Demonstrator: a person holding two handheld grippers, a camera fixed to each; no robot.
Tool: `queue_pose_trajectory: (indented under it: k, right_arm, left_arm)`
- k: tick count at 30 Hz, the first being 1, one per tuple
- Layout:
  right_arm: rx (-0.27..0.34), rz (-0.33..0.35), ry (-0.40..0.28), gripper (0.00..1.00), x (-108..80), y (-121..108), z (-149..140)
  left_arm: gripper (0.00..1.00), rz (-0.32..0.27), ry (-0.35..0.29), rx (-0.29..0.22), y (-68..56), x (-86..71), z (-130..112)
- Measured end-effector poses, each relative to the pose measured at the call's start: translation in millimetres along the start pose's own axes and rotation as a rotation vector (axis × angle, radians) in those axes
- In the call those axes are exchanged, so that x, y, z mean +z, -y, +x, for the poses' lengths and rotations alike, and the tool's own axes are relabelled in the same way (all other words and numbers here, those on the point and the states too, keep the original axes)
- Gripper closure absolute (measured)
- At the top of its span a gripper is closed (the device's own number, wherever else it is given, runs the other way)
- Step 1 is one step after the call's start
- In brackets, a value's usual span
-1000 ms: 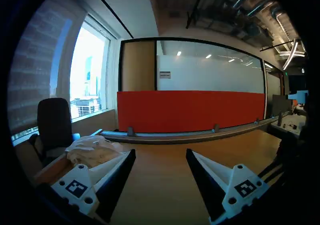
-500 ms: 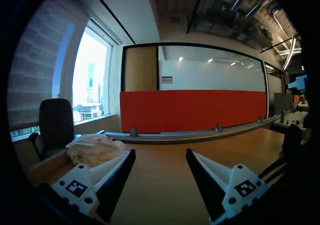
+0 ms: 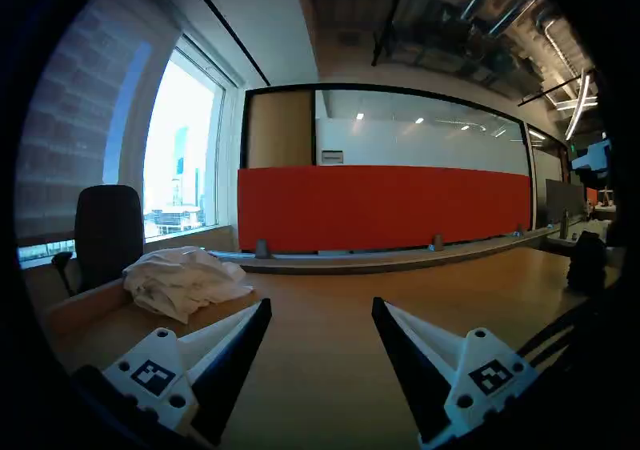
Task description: Fold towel
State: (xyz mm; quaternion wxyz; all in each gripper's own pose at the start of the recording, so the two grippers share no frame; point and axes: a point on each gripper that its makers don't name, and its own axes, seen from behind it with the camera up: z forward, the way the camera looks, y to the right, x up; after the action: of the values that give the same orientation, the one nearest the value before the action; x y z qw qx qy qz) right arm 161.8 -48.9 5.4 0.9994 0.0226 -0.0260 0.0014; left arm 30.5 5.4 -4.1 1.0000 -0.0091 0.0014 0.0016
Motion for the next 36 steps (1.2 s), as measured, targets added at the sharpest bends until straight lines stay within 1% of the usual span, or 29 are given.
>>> queue_pose_trajectory:
  k: [5,11,15,21,24,27,36]
  right_arm:
    - [-0.005,0.006,0.004,0.01,3.5,3.0,-16.5]
    - [-0.008,0.017,0.006,0.01,5.2,6.5,-26.4]
    - [-0.009,0.019,0.006,0.01,4.2,5.6,-27.2]
    - [-0.01,0.018,0.004,0.01,2.1,1.3,-26.0]
    - [-0.011,0.016,0.003,0.01,1.1,-0.5,-25.9]
    - [-0.013,0.015,0.002,0.01,0.8,-1.9,-26.3]
    - [-0.008,0.016,0.006,0.01,1.2,-4.5,-30.3]
  left_arm:
    - [0.07,-0.009,-0.005,-0.001,-5.3,0.6,-12.0]
    - [0.07,0.004,-0.011,-0.014,-0.3,0.0,-20.7]
    - [0.07,-0.004,-0.012,-0.016,-3.6,-1.8,-23.3]
    - [0.07,0.0,-0.004,-0.012,-2.8,2.1,-29.6]
    - [0.07,-0.001,-0.002,-0.003,-4.0,3.7,-30.5]
    - [0.07,-0.006,0.0,-0.005,-4.9,3.8,-30.9]
    - [0.07,-0.001,0.0,-0.005,-2.7,4.1,-30.5]
